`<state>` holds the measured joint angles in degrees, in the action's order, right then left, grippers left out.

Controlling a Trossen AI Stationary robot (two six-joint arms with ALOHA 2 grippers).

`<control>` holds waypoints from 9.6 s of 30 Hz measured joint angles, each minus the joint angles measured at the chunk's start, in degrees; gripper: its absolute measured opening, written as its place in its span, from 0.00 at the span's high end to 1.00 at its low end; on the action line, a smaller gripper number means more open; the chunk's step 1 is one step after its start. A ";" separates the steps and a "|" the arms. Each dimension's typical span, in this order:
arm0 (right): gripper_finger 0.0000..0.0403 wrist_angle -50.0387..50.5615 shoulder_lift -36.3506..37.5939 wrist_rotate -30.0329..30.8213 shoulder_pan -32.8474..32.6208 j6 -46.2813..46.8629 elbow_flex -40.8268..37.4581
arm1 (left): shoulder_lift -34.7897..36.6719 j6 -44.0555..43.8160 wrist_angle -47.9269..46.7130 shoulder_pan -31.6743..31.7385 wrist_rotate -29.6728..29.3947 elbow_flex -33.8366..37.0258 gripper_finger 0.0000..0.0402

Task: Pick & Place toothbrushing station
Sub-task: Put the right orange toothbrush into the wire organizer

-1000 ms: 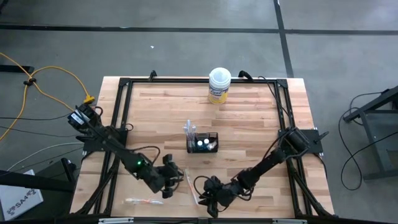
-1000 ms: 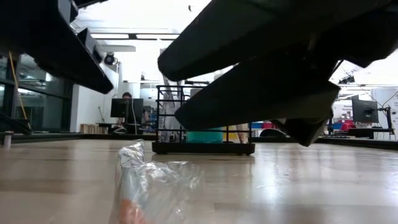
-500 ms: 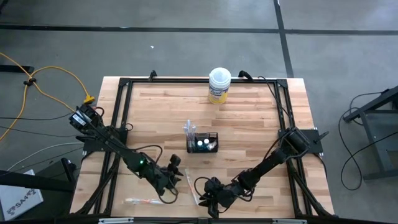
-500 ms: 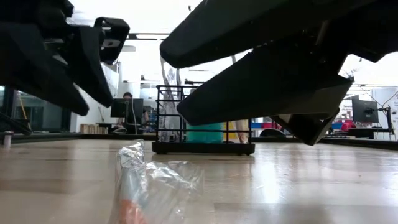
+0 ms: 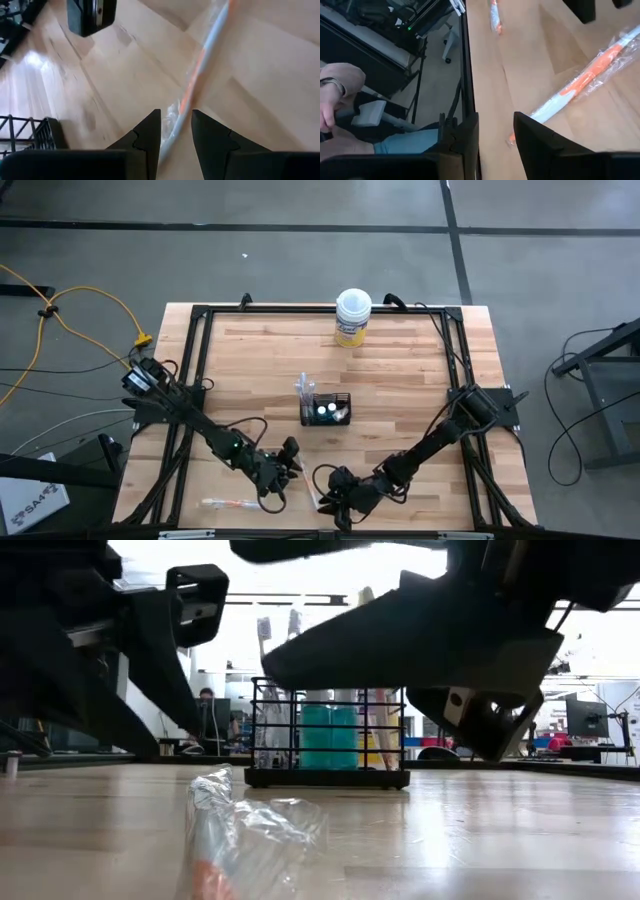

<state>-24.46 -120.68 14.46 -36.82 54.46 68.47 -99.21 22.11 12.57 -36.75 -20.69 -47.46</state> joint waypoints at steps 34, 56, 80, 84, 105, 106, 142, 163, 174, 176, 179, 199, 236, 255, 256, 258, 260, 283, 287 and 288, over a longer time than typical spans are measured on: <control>0.72 -1.08 0.00 -1.14 -0.32 0.70 0.00 | -3.03 -1.16 8.41 4.82 16.17 -0.81 0.75; 0.72 -2.32 0.00 -1.58 -0.72 1.25 -0.01 | -9.87 -3.59 9.08 6.64 15.74 -2.40 0.75; 0.72 -2.32 0.00 -1.57 -0.75 1.25 0.00 | -10.02 -4.16 8.60 6.64 16.46 -2.34 0.76; 0.72 -2.32 0.00 -1.57 -0.83 1.25 0.00 | -10.02 -4.16 8.52 6.63 16.52 -2.29 0.82; 0.72 -2.47 0.00 -1.31 -1.08 1.25 0.00 | -9.58 3.90 8.36 5.24 13.63 -2.29 0.98; 0.72 -2.88 0.00 -1.27 -1.07 1.18 -0.02 | -9.40 4.98 8.12 4.82 12.64 -2.29 0.98; 0.72 -16.60 1.07 -6.03 4.86 -3.63 -0.02 | -5.56 42.65 23.52 -16.42 -19.72 -2.69 0.99; 0.72 -14.35 1.07 -12.58 8.44 -4.12 -0.02 | -5.52 48.48 26.22 -13.85 -9.39 -2.73 0.99; 0.72 -14.32 1.07 -13.46 7.85 -4.37 -0.02 | -5.50 50.51 28.49 -10.64 0.88 -2.74 0.99; 0.72 -14.33 1.07 -13.45 7.55 -4.36 -0.02 | -5.50 50.50 28.82 -9.94 1.76 -2.74 0.99; 0.72 -14.32 1.07 -13.28 7.33 -4.35 -0.02 | -5.50 50.44 29.95 -8.86 3.74 -2.74 0.99; 0.72 -16.19 1.07 -12.88 7.26 -5.83 -0.02 | -5.49 51.13 31.44 -5.42 9.42 -2.74 0.99; 0.75 -18.69 1.07 -12.96 7.70 -6.10 -0.02 | -5.48 59.49 33.83 -5.75 8.11 -2.73 0.99; 0.94 -18.69 1.07 -13.55 7.72 -5.90 -0.02 | -5.52 59.57 33.63 -5.75 7.94 -2.73 0.99; 0.94 -18.69 1.07 -13.55 7.72 -5.90 -0.02 | -5.52 59.56 33.63 -5.75 7.94 -2.73 0.99; 0.95 -18.69 1.07 -13.57 7.72 -5.90 -0.02 | -5.52 59.54 33.63 -5.75 7.94 -2.73 0.99; 0.95 -18.69 1.07 -13.57 7.72 -5.85 -0.02 | -5.52 59.54 33.64 -5.75 7.95 -2.73 0.99; 0.95 -20.07 1.07 -14.27 7.74 -1.72 0.04 | -5.54 59.14 34.31 -5.80 8.16 -2.67 0.85; 0.96 -20.32 1.07 -14.31 7.74 -0.87 0.04 | -5.54 59.23 34.81 -5.81 8.16 -2.67 0.84; 0.96 -20.36 1.07 -14.33 7.74 -0.73 0.04 | -5.54 59.29 34.83 -5.84 8.16 -2.67 0.84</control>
<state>-44.83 -119.61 0.13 -29.08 53.73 68.51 -104.75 81.40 47.40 -42.59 -12.53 -50.13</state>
